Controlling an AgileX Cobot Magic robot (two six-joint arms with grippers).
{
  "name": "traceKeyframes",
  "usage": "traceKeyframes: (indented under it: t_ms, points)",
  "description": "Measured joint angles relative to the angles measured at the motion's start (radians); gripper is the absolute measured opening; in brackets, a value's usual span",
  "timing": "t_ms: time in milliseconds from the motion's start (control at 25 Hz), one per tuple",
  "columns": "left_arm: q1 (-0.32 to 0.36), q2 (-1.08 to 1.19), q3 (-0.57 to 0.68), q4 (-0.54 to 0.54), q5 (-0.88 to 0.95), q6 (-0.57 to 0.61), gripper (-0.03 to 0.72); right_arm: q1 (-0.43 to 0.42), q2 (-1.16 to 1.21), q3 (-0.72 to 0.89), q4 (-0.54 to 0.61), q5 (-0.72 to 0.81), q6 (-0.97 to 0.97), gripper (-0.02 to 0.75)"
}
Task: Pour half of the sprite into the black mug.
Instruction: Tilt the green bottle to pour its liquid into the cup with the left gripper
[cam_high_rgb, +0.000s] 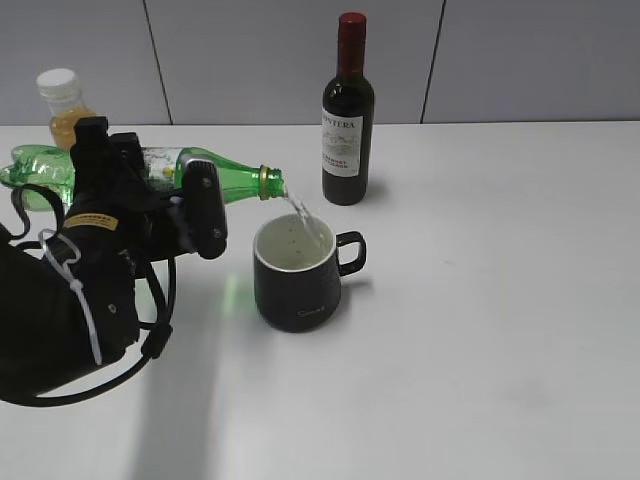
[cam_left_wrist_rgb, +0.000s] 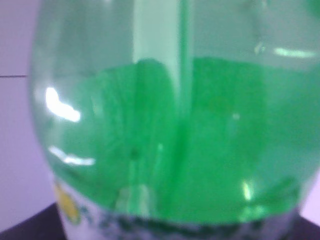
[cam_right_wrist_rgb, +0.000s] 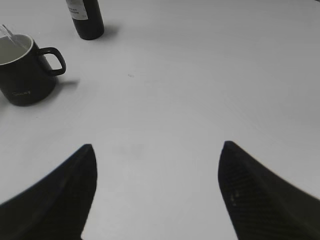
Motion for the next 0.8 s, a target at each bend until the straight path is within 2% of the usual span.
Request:
traceKeyframes:
  t_ms: [800]
  points:
    - [0.020,0.000,0.000,-0.031,-0.016,0.003,0.463,0.000,0.000,0.000,0.001,0.000,0.000,0.572]
